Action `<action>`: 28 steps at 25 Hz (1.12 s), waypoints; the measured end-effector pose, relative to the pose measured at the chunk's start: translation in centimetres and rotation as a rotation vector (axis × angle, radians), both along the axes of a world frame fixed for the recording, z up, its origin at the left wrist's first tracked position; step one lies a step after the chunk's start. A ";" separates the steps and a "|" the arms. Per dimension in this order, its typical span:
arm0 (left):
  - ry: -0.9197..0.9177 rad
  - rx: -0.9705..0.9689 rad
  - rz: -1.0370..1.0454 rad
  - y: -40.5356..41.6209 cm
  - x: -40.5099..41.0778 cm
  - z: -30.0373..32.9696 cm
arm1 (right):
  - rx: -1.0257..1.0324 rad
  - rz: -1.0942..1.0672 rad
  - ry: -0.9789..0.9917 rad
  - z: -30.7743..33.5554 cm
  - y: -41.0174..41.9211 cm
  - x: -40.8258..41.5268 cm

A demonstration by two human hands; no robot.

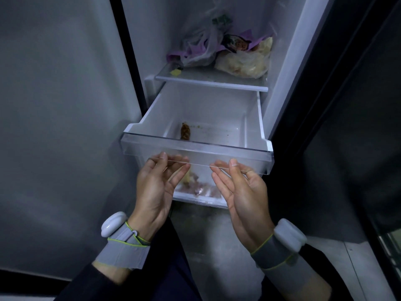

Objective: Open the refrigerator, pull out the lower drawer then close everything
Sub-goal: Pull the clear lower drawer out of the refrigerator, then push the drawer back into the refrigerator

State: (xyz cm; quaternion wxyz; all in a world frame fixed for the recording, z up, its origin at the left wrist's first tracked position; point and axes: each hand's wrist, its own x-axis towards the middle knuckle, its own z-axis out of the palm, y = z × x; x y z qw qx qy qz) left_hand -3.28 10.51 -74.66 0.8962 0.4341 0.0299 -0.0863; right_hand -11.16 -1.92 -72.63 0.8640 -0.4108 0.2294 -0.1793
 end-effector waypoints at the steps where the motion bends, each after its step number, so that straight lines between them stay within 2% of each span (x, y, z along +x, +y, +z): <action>1: 0.000 -0.001 -0.001 0.0 0.0 0.0 | 0.001 0.000 0.001 0.0 0.0 0.0; 20: 0.008 -0.007 -0.059 0.4 0.0 0.1 | 0.032 0.000 0.010 0.1 0.0 -0.2; 25: 0.062 0.025 -0.086 0.3 -0.1 0.1 | -0.022 0.125 0.093 0.2 -0.4 -0.5; 28: 0.151 0.145 -0.193 0.1 -0.8 0.4 | -0.065 0.204 0.158 0.6 -0.5 -0.4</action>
